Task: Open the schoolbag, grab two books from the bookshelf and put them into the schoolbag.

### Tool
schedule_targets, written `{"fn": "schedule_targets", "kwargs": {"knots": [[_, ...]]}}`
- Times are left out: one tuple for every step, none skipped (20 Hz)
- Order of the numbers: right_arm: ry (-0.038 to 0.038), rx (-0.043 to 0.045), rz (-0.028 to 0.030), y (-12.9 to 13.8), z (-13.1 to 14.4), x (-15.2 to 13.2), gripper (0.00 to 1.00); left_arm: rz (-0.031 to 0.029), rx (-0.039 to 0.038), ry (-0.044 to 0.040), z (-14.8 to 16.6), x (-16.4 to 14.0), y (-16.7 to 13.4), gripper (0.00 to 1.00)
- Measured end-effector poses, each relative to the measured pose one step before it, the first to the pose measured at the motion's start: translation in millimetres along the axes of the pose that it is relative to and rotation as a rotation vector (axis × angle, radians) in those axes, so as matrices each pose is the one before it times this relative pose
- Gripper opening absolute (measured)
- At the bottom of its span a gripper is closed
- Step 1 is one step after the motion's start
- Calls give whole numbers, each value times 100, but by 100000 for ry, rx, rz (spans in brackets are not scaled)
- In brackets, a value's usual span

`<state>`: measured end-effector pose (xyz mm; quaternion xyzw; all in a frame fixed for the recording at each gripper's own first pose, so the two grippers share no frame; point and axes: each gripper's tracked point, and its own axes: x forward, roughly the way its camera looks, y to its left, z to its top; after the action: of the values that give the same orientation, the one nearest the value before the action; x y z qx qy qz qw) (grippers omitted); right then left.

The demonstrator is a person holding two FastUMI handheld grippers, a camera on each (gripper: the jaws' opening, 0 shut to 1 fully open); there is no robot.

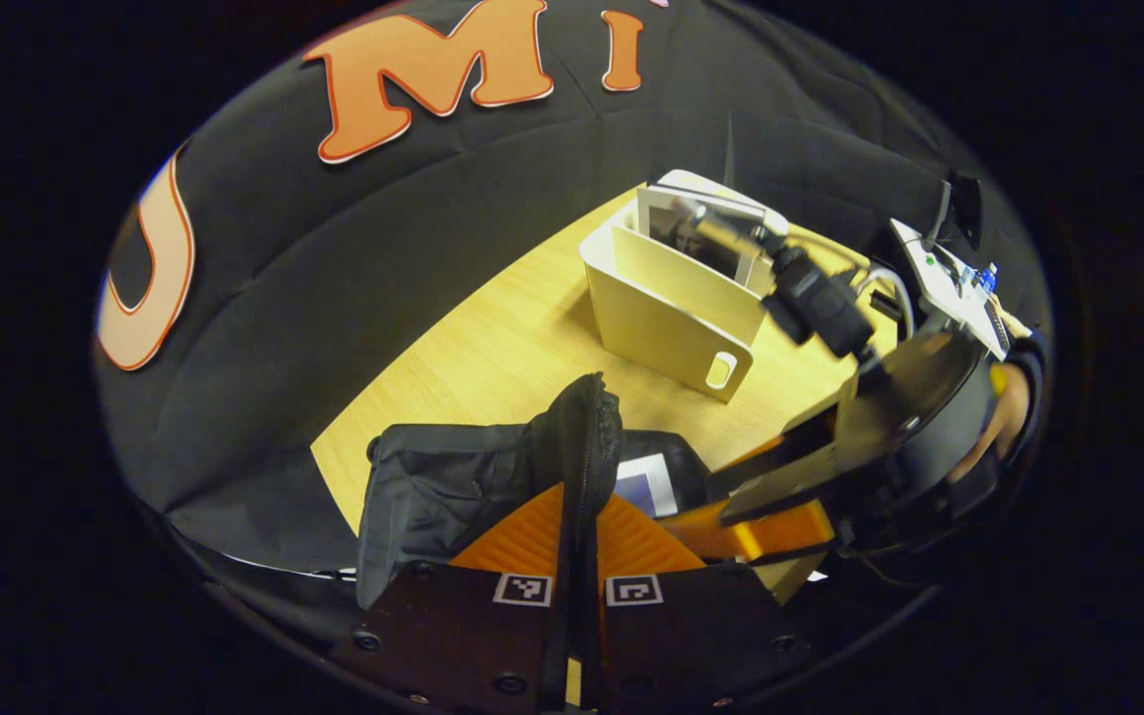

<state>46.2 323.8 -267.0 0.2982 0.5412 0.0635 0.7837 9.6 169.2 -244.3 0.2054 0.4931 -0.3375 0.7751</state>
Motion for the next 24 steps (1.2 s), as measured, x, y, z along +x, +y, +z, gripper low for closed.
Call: {"fn": "schedule_targets", "kwargs": {"knots": [[-587, -3178, -2344, -880, 316, -1283, 96, -162, -746, 273, -216, -113, -229, 6], [-46, -2816, -1168, -780, 413, -1295, 96, 208, -481, 110, 67, 106, -148, 6], [-466, -2281, -1333, -760, 522, -1496, 96, 102, -179, 494, -93, 82, -4, 6], [245, -2536, 346, -587, 633, -1322, 96, 323, 135, 303, -28, 68, -51, 6], [684, -1934, -1256, -732, 440, -1267, 96, -115, 181, 944, -184, -43, -170, 6], [909, -1841, -901, -809, 342, -1219, 97, 61, 254, 528, -81, 134, -147, 6], [-212, -1490, -1855, -923, 521, -1069, 96, 37, 31, 662, -136, -14, -85, 6], [35, -2066, -1535, -1073, 541, -1032, 96, 105, -260, 573, -99, 164, -119, 6], [35, -2034, -2004, -1132, 602, -1272, 96, 24, -515, 524, 44, 108, -92, 6], [48, -2407, -1672, -1093, 600, -1054, 96, 198, -593, 539, -34, 187, -100, 6], [-402, -1811, -474, -781, 837, -1213, 97, 143, -593, 404, -110, 143, -125, 6], [-510, -1999, -804, -744, 825, -934, 97, 55, -659, 477, 34, 193, -156, 6], [-370, -1964, -1980, -1109, 575, -758, 97, 253, -836, 492, -46, 143, -86, 6], [-620, -2073, -1581, -996, 683, -566, 97, 110, -758, 548, 11, 268, -174, 6], [160, -2204, -1493, -715, 530, -372, 98, 240, -1005, 462, -209, 71, -147, 6], [460, -2649, -1228, -888, 512, -324, 97, -16, -1091, 513, -80, 271, -146, 6], [371, -2497, -1285, -815, 615, -303, 98, 274, -1263, 400, 36, 180, -41, 6], [791, -2410, -1331, -952, 617, -182, 98, 265, -1575, 584, -95, 142, -20, 6], [1116, -1642, -677, -650, 584, -162, 98, 466, -1355, 351, -315, 78, 83, 6], [534, -1319, -336, -629, 814, -86, 98, 337, -1365, 417, -48, 27, -79, 6], [357, -1270, -604, -872, 1004, 15, 98, 331, -1021, 301, -180, -115, -97, 6], [-97, -990, -1149, -840, 1128, 111, 98, 295, -1264, 504, -41, 179, 78, 6], [149, -1487, -640, -601, 959, 356, 98, 306, -1186, 512, -42, 125, -20, 6], [455, -1276, -393, -490, 992, 425, 98, 275, -1367, 607, -62, 96, -33, 6]]}}
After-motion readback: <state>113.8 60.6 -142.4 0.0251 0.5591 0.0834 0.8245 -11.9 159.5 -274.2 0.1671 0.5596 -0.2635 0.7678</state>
